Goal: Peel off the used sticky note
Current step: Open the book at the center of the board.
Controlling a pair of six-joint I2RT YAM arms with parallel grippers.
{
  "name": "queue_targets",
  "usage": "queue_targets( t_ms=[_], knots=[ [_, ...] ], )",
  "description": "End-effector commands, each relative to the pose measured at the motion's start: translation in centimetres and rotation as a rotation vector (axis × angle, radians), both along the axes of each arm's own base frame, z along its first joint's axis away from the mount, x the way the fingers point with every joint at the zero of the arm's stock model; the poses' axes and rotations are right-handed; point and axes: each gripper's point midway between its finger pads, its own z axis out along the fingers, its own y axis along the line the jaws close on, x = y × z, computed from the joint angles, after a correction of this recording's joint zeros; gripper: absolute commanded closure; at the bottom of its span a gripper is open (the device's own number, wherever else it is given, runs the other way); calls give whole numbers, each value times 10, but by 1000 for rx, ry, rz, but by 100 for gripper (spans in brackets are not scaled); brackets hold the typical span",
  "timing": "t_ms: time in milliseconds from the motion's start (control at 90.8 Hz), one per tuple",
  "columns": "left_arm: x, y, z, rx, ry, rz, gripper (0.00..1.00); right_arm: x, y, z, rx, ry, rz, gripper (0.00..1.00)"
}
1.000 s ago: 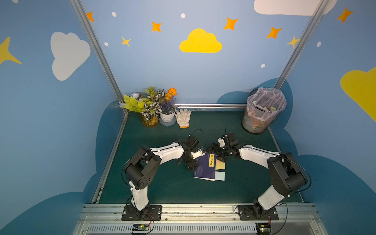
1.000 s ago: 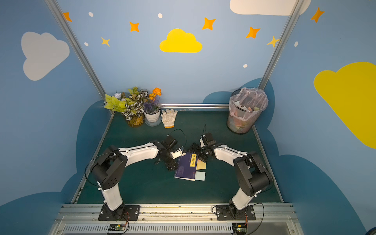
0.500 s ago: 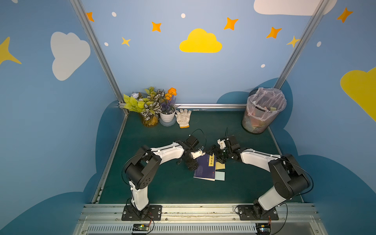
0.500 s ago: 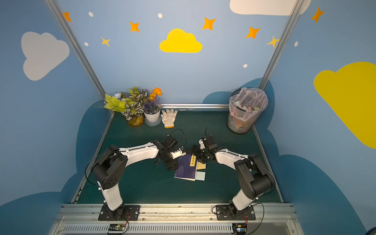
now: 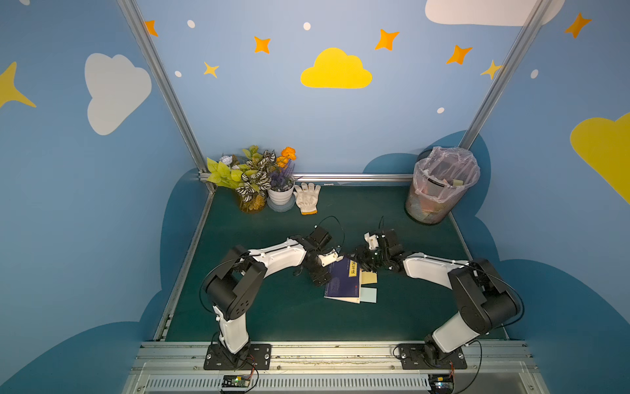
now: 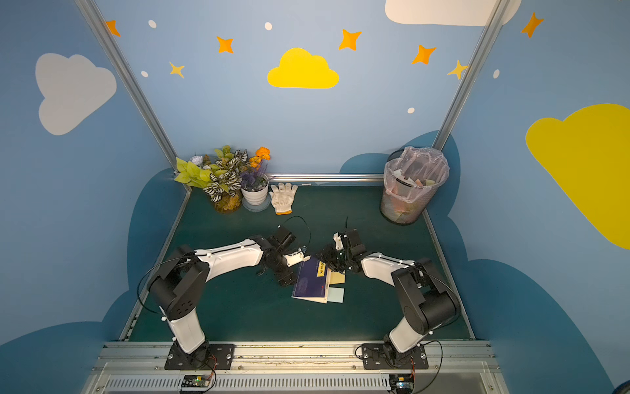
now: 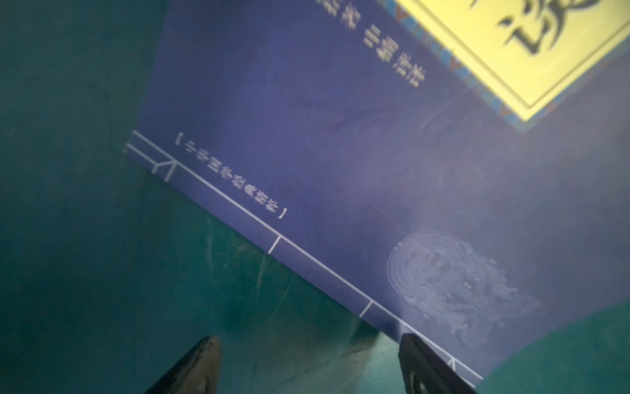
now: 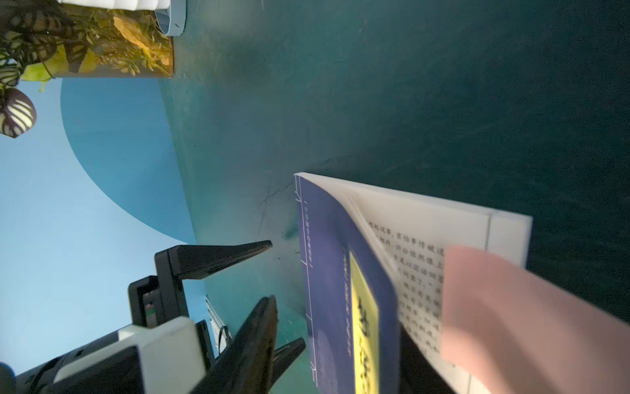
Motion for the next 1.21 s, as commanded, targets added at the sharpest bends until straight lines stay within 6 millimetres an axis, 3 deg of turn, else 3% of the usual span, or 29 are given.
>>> queue_targets(
  t_ms=[0, 132, 176, 231, 429, 749, 1002, 1200],
  knots=[
    [0, 4, 34, -55, -32, -13, 14, 4, 0, 16, 18, -37, -16, 65],
    [-9, 6, 62, -97, -83, -41, 14, 6, -6, 20, -18, -35, -50, 85],
    [-16, 6, 69, -115, -88, -64, 14, 6, -9, 21, -33, -31, -68, 95],
    [-27, 4, 76, -136, -94, -111, 14, 7, -13, 23, -51, -29, -85, 100],
    [-56, -9, 70, -102, -200, -270, 14, 9, -23, 26, -88, -15, -145, 100],
    [-76, -54, 65, -112, -317, -379, 11, 15, -36, 28, -136, 29, -239, 100],
    [-71, -93, 57, -85, -473, -402, 11, 16, -32, 19, -118, 79, -264, 100],
    [-50, -110, 62, -50, -592, -343, 11, 17, -33, 18, -111, 93, -283, 100]
  ],
)
